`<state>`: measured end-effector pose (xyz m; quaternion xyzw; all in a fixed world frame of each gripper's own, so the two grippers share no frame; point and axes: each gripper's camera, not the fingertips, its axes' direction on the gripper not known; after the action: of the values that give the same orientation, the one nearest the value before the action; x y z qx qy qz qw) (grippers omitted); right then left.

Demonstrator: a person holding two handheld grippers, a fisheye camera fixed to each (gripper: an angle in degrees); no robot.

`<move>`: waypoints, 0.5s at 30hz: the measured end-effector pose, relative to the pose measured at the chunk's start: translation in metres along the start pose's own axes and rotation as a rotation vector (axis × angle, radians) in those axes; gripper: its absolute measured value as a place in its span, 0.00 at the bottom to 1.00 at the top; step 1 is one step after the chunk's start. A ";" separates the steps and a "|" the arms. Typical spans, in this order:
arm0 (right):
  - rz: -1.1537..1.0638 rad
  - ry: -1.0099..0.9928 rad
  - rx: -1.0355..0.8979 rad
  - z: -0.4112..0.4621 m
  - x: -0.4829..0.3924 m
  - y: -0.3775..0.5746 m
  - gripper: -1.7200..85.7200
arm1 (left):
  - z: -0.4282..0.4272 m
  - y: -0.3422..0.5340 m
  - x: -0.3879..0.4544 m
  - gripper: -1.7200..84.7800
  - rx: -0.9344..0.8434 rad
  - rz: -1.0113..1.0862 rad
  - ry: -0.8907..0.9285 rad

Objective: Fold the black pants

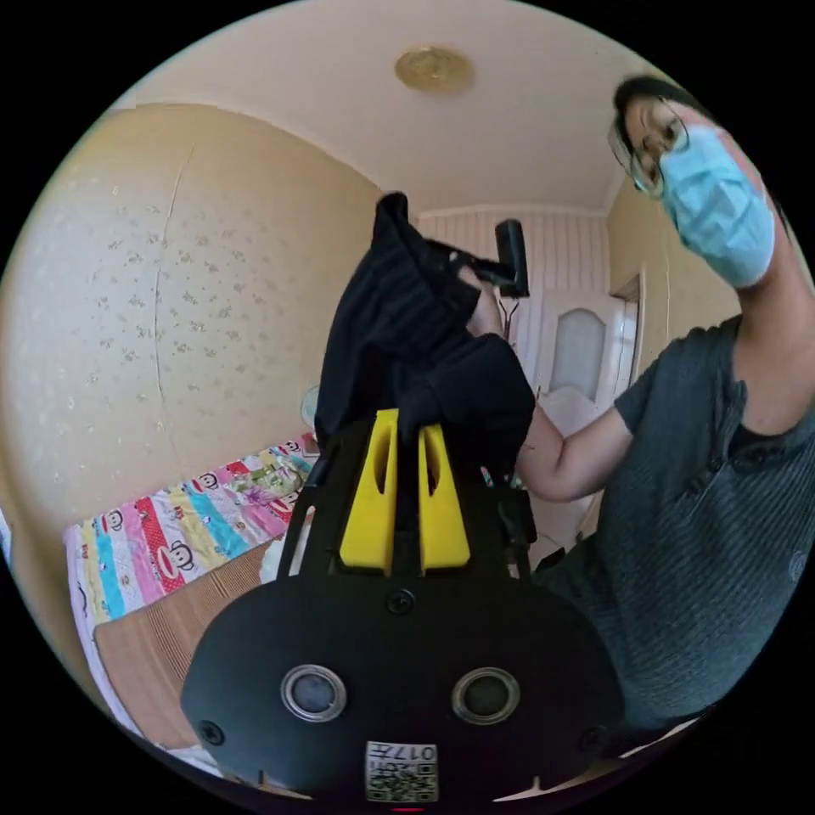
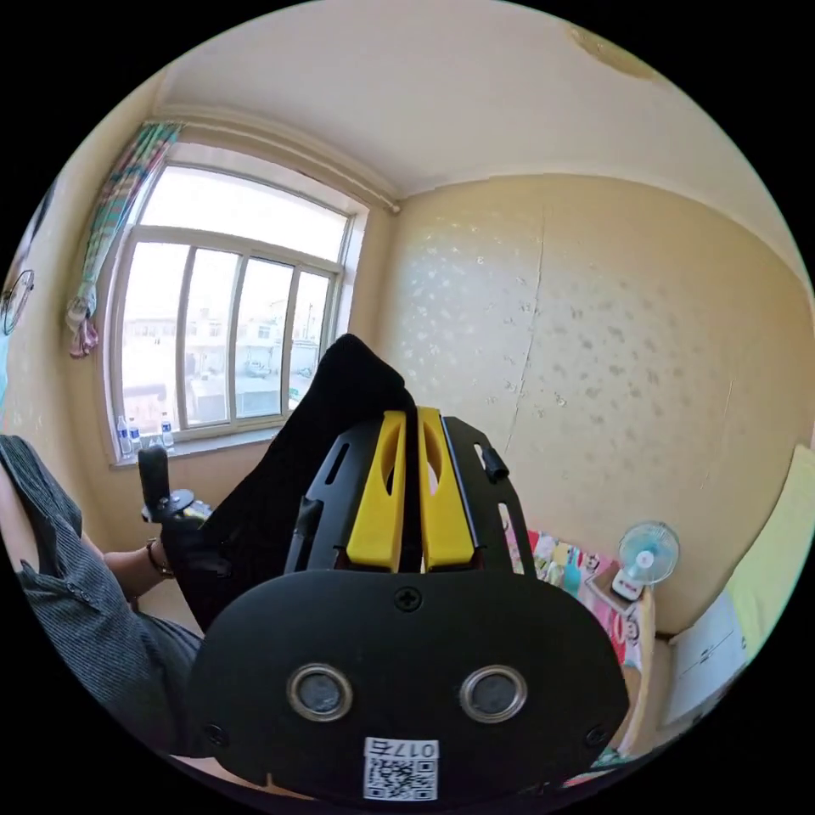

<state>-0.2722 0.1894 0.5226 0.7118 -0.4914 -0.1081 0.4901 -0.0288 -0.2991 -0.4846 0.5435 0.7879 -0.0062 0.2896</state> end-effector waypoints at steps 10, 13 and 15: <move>0.909 -0.503 -0.059 -0.054 0.185 0.279 0.06 | -0.040 -0.006 -0.094 0.06 -0.064 -0.473 0.075; 0.890 -0.482 0.000 -0.103 0.220 0.278 0.06 | -0.019 -0.028 -0.072 0.06 -0.189 -0.397 0.204; 0.779 -0.485 0.084 -0.142 0.246 0.242 0.06 | -0.011 -0.049 -0.054 0.06 -0.251 -0.299 0.305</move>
<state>-0.2042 0.0664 0.8682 0.4475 -0.8267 -0.0591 0.3359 -0.0631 -0.3619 -0.4648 0.3752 0.8888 0.1311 0.2283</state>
